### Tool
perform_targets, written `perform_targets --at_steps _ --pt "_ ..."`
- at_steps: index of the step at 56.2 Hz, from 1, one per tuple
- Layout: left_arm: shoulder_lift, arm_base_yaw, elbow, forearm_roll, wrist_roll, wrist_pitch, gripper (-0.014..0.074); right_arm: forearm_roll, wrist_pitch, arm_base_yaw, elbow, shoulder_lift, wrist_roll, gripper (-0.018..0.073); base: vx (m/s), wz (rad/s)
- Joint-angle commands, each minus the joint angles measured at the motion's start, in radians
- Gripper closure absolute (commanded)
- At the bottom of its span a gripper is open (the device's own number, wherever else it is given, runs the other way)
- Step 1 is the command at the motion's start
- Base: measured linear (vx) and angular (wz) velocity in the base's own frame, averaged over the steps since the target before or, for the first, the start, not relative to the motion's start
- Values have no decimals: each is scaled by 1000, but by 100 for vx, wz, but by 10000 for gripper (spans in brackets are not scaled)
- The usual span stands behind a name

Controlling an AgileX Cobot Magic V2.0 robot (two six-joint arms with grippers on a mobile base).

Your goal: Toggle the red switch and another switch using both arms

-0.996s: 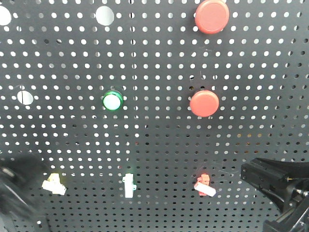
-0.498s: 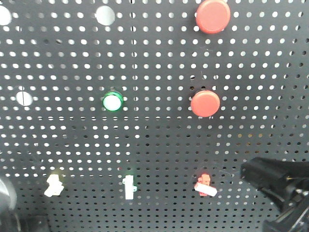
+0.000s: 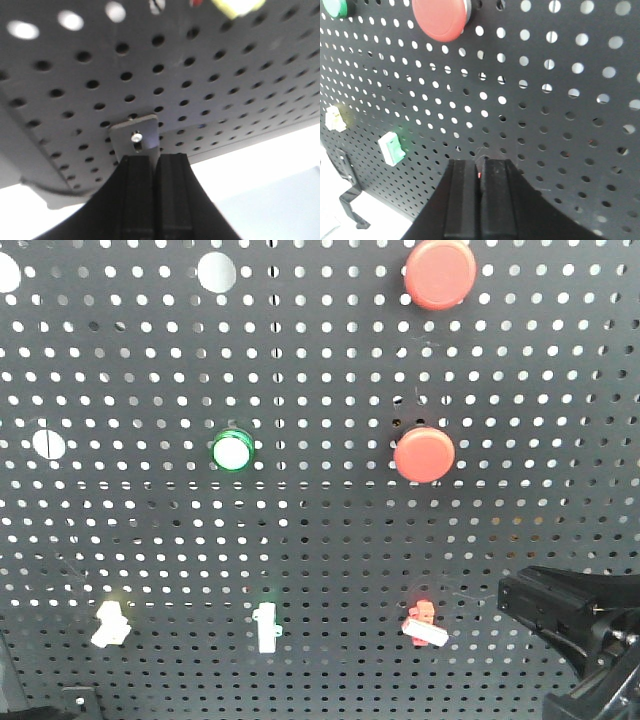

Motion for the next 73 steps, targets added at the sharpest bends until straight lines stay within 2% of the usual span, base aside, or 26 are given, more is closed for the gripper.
perform_targets --at_steps 1,15,29,52,58,59,73 --pt "-54 1 -1 -13 -14 -49 594 16 -68 -1 -34 27 -10 566 0 0" --pt "-151 1 50 -9 -12 -74 594 30 -76 1 -34 192 -53 566 0 0" --pt "-162 1 68 -10 -12 -96 594 122 -89 1 -41 237 -77 566 0 0" --pt "-162 1 70 -10 -12 -96 594 319 -59 1 -104 265 -259 566 0 0" --pt "-162 1 76 -10 -12 -100 594 366 -29 1 -104 327 -303 566 0 0" --pt "-162 1 85 -10 -12 -117 594 389 30 1 -104 390 -332 566 0 0" --pt "-162 1 84 -11 -14 -124 594 389 153 1 -104 476 -339 566 -1 -3"
